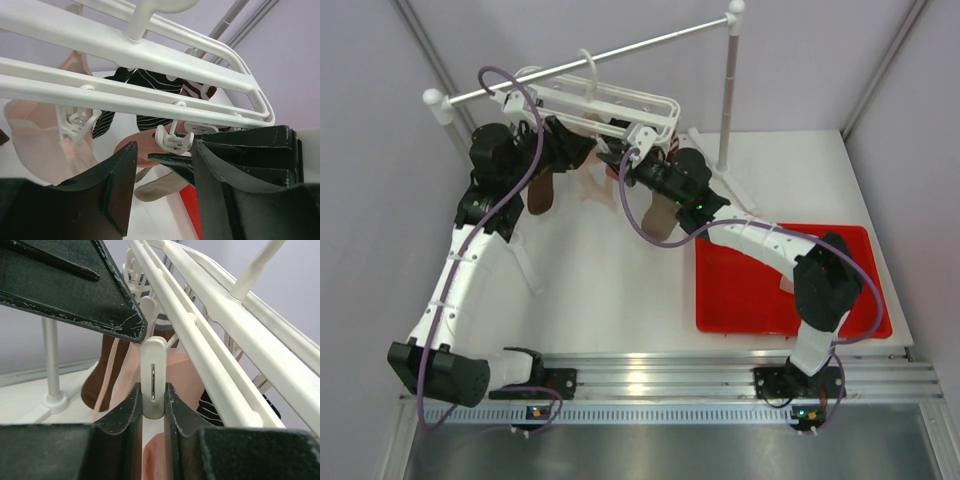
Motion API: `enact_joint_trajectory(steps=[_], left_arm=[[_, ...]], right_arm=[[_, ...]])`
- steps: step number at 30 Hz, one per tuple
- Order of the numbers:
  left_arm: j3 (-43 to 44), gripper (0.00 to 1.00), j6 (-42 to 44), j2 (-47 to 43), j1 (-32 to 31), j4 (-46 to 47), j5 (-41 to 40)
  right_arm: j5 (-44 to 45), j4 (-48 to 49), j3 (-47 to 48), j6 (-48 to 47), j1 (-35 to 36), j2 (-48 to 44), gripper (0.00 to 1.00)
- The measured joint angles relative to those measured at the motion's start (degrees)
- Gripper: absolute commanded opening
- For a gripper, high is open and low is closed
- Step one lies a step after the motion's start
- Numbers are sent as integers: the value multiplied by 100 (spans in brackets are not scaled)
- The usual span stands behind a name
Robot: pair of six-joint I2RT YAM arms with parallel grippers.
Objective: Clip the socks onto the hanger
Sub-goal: Open the clamp at the hanger.
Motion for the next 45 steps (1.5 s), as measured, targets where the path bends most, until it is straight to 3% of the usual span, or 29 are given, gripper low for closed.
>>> enact_joint_trajectory(steps=[12,26,29,34,37,38,41,45], left_arm=[[2,59,-632,122,68,170,435],[2,51,-673,297,68,256,494],[2,45,-651,315,68,275,516],[2,19,-605,317,70,361,601],[2,6,-542,319,74,365,601],[2,3,-531,323,74,365,599],[2,0,-507,332,76,413,599],[2,0,-507,354,76,468,597]], right_arm=[[-243,0,0,496,-81,0,0],[-389,0,11,590,-85,0,0],[-393,-33,28,590,-85,0,0],[-396,-66,42,592,-85,0,0],[-409,-87,44,592,-85,0,16],[-409,-94,44,592,-85,0,29],[-446,-151,44,623,-85,-2,53],[-520,-376,31,592,-85,-44,66]])
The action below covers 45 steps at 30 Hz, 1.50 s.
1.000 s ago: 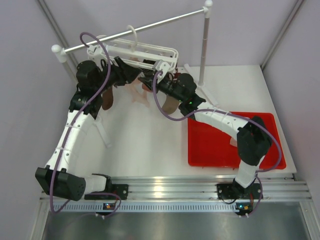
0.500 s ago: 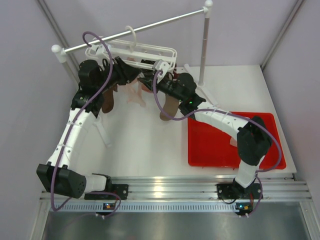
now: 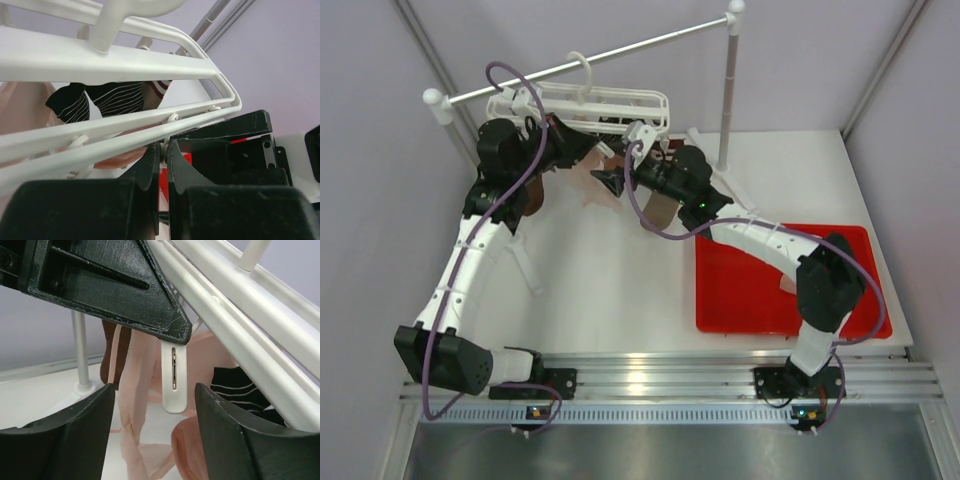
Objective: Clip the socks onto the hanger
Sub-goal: Open the clamp at the hanger, then pick up the sock from the bin.
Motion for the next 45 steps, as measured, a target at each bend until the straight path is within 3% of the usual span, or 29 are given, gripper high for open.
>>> enact_joint_trajectory(steps=[4,8,14,20,23,28,32,45], left_arm=[[0,0,0,13,-2,2,0],[0,0,0,20,-2,2,0],[0,0,-7,35,-2,7,-2],[0,0,-20,33,-2,9,-2],[-2,0,-20,31,-2,7,-4],[-98,0,-20,-24,-2,50,-42],[-142,0,-35,-66,2,98,-87],[-227,0,-81,-79,2,186,-129]], right_arm=[[-164,-389,-243,-72,-2,-330,72],[-608,-1191,-599,-256,-17,-1001,96],[-1480,-2474,-1478,-577,-387,-2385,96],[-2197,-4671,-1690,-1316,-2542,-3082,90],[-2186,-6072,-1818,-2205,-3884,-3241,84],[-1711,-7418,-2291,-2962,-6074,-3195,74],[-970,-7486,-2590,-2402,-6850,-2942,67],[238,-6605,-2850,365,-6758,-1620,58]])
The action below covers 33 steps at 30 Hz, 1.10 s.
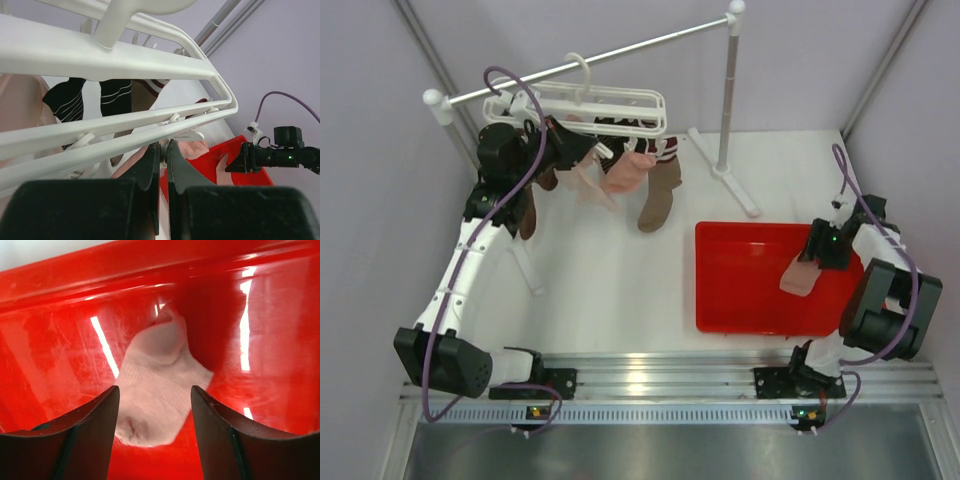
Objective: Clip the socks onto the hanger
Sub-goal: Pick up the sock from the bin.
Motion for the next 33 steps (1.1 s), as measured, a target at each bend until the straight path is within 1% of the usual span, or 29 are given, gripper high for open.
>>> enact_joint_trajectory(steps=[3,6,8,9,10,11,12,13,14,15,16,17,21,23,25,26,28,29,30,31,33], left_arm=[[-2,0,2,-4,0,0,-11],[-28,0,15,-35,0,0,-33],[-42,0,20,-52,0,0,-46],[-42,0,22,-52,0,0,-48],[-42,0,22,-52,0,0,-55],[-42,0,22,-52,0,-2,-76],[-42,0,28,-52,0,-4,-90],[-42,0,42,-52,0,-4,-92],[-42,0,46,-52,0,-4,-105],[-42,0,63,-52,0,-4,-109],[-42,0,66,-52,0,-4,-114],[-42,0,74,-52,0,-7,-114],[-72,0,107,-94,0,-7,-129],[-105,0,111,-129,0,-7,-127],[-107,0,114,-140,0,-7,-127],[-107,0,111,-140,0,-4,-127],[-107,0,114,-140,0,-4,-125],[-107,0,116,-140,0,-7,-125],[-107,0,118,-140,0,-4,-125],[-107,0,120,-140,0,-4,-122],[-107,0,125,-140,0,-4,-125]], right_arm=[[216,173,-46,339,264,197,57],[522,350,-48,555,706,339,57],[739,437,-48,603,970,461,53],[820,472,-48,597,1067,542,48],[905,483,-39,570,1147,634,36],[979,442,31,516,1193,715,31],[962,431,138,413,1226,824,24],[962,385,260,304,1255,940,21],[935,304,417,153,1274,1025,15],[890,267,514,22,1340,1154,4],[837,236,595,-153,1419,1224,1],[780,192,647,-400,1532,1252,0],[393,46,612,-1624,2380,1145,0],[177,-68,479,-2463,2870,846,0],[-37,-339,365,-3272,3213,457,0],[-118,-494,321,-3718,3324,258,0],[-197,-787,238,-4588,3416,-68,5],[-190,-885,170,-5040,3423,-186,9],[-177,-942,61,-5440,3425,-289,24],[-129,-1001,-76,-5783,3425,-378,34],[-31,-1086,-409,-6406,3423,-546,51]])
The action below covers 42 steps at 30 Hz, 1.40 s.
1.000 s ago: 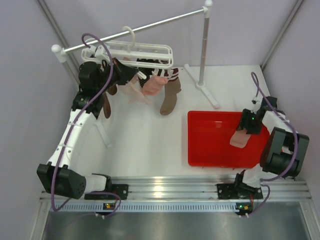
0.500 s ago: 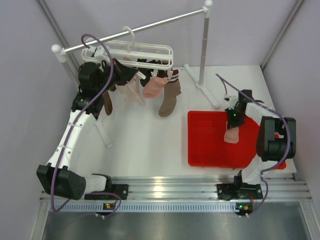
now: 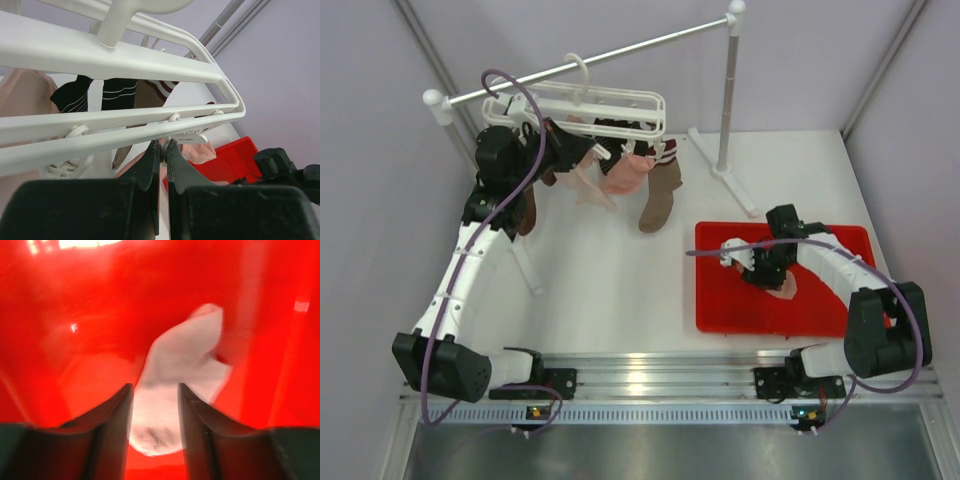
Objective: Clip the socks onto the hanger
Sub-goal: Pick up the sock from the bin.
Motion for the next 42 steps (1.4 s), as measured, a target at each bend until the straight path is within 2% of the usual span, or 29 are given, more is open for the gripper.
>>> enact_joint_trajectory(steps=[2,5,10,15,22,25,31,37,40,42], left_arm=[[0,0,0,0,0,0,0],[0,0,2,0,0,0,0],[0,0,2,2,0,0,4],[0,0,15,2,0,0,4],[-2,0,24,2,0,0,4],[-17,0,22,0,0,15,4],[-42,0,24,0,0,42,-4],[-42,0,24,0,0,39,-4],[-42,0,24,0,0,39,-4],[-42,0,26,0,0,37,-7]], right_arm=[[0,-168,-188,-356,0,-131,56],[-201,-501,-94,-494,-9,-247,53],[-592,-568,468,122,-118,-103,47],[-809,-555,1161,828,-564,638,45],[-667,-918,1084,501,-1316,505,44],[-623,-890,1010,765,-1016,372,44],[-393,-378,997,2050,2,385,50],[-33,13,997,2951,485,734,49],[162,125,997,3195,761,925,41],[295,197,994,3285,872,1019,25]])
